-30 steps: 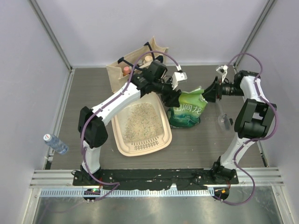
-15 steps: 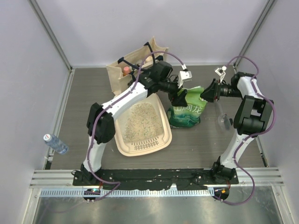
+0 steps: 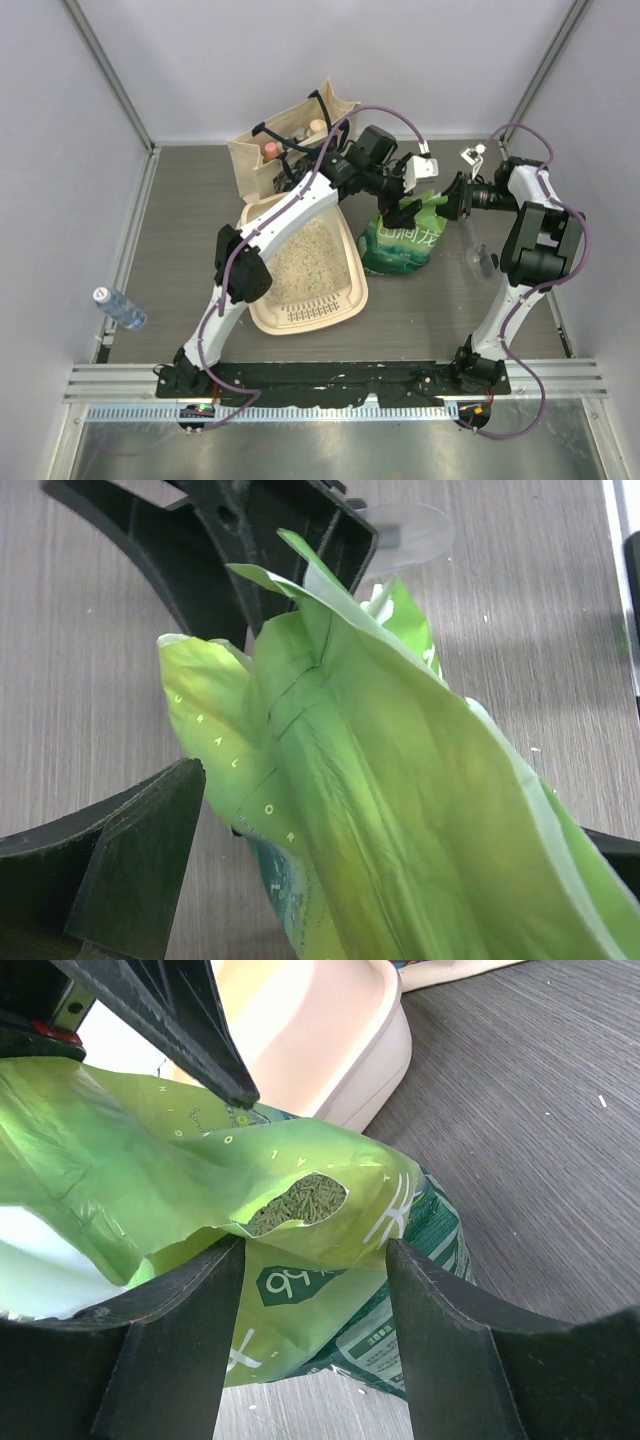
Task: Fill the litter box with clean litter
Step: Close the cat litter bag at the center of the board.
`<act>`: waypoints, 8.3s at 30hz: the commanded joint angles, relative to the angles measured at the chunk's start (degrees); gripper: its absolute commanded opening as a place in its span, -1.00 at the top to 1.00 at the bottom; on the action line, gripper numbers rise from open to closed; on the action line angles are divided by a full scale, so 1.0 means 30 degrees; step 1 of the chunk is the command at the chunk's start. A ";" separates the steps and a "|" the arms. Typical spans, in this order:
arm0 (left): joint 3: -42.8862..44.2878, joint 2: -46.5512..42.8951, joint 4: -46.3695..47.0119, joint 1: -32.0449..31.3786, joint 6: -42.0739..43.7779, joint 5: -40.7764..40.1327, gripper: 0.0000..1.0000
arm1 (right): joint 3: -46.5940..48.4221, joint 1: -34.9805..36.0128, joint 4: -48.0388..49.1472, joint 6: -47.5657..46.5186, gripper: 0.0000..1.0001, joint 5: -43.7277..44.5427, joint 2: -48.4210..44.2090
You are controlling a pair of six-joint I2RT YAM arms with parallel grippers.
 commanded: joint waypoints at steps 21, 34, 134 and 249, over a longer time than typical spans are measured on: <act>0.1970 0.0925 0.2854 -0.0798 -0.3629 -0.2837 -0.99 | 0.0587 0.0071 -0.3259 -0.0207 -0.25 -0.0447 -0.0468; -0.0110 -0.0804 0.0863 -0.0827 -0.0318 -0.4708 0.34 | -0.0409 0.0071 -0.3259 -0.0120 -0.25 -0.0621 -0.1552; -1.0513 -0.5608 0.8072 0.2365 -0.4712 0.1968 1.00 | 0.2195 -0.0336 -0.3259 0.0818 -0.53 0.1691 -0.0703; -0.0785 -0.1331 0.0330 0.0081 -0.0049 -0.6260 -0.99 | 0.0177 0.2854 -0.3230 -0.5100 0.68 0.0696 -0.2460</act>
